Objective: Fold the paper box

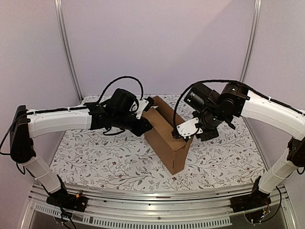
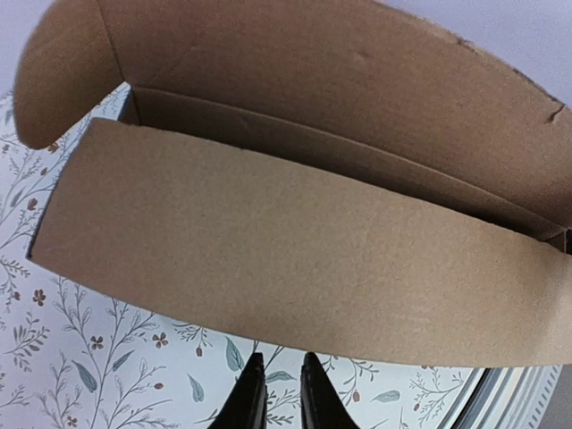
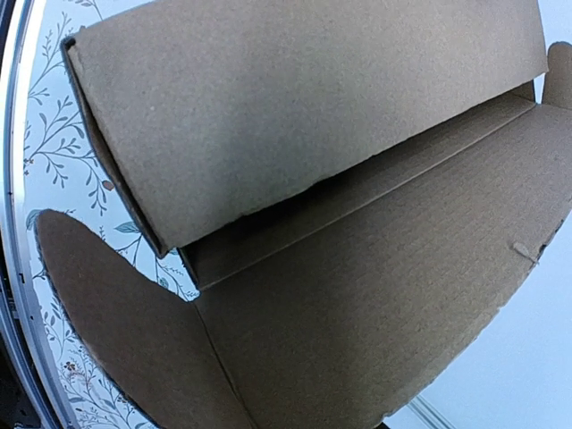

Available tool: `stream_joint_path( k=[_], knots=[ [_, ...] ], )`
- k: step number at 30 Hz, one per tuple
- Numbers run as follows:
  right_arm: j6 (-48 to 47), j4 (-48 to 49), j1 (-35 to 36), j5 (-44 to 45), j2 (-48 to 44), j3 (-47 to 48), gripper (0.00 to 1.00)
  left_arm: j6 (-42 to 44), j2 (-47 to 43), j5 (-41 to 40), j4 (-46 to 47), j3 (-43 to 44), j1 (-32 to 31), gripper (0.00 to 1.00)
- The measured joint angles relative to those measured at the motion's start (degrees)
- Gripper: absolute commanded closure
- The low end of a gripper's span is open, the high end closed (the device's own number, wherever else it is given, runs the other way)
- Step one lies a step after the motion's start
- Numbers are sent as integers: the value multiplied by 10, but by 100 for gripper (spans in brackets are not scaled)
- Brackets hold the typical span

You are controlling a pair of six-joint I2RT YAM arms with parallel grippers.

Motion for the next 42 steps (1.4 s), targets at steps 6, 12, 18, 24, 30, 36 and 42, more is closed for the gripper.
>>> stream_joint_path(
  k=[6,12,18,24,30,36,42],
  knots=[
    [0,0,0,-14,0,0,75,3,3,10,12,3,0,84],
    [3,0,0,-28,0,0,74,2,3,26,21,3,0,84],
    [23,-4,0,-48,0,17,69,-2,3,43,31,3,-1,84],
    [50,-8,0,-70,0,29,69,-4,7,55,41,4,-2,83],
    [89,-11,0,-103,1,30,68,-12,31,71,56,19,-2,83],
    [129,-10,-2,-124,5,30,62,-25,45,85,78,24,-2,83],
    [154,-10,-11,-154,8,46,58,-35,53,96,80,31,-5,83]
  ],
)
